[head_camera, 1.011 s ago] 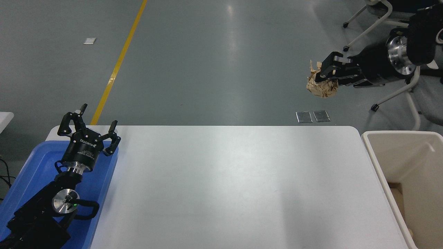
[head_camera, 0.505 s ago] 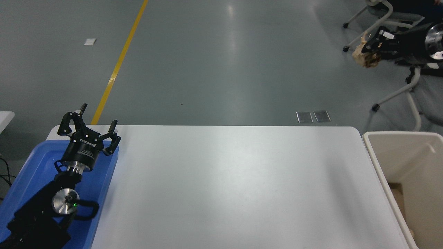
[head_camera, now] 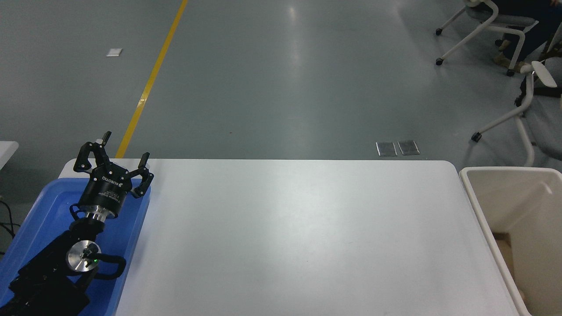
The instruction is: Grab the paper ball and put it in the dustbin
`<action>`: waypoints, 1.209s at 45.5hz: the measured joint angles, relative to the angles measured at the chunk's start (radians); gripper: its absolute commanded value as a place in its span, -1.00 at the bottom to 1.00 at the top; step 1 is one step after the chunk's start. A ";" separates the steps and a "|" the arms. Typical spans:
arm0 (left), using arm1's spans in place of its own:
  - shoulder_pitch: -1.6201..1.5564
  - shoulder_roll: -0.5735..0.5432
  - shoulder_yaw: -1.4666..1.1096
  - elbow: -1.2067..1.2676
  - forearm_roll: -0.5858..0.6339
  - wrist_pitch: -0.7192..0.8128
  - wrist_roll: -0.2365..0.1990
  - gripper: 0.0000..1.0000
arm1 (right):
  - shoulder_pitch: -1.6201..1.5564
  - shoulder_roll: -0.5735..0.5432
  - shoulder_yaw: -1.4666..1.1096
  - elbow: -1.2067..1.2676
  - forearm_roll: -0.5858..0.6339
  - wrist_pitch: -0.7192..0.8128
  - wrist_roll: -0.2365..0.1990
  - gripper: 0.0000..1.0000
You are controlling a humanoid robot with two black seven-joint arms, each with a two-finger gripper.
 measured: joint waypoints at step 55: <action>0.000 0.000 -0.001 0.000 0.000 -0.001 -0.001 0.97 | -0.342 0.204 0.208 -0.052 0.066 -0.240 -0.006 1.00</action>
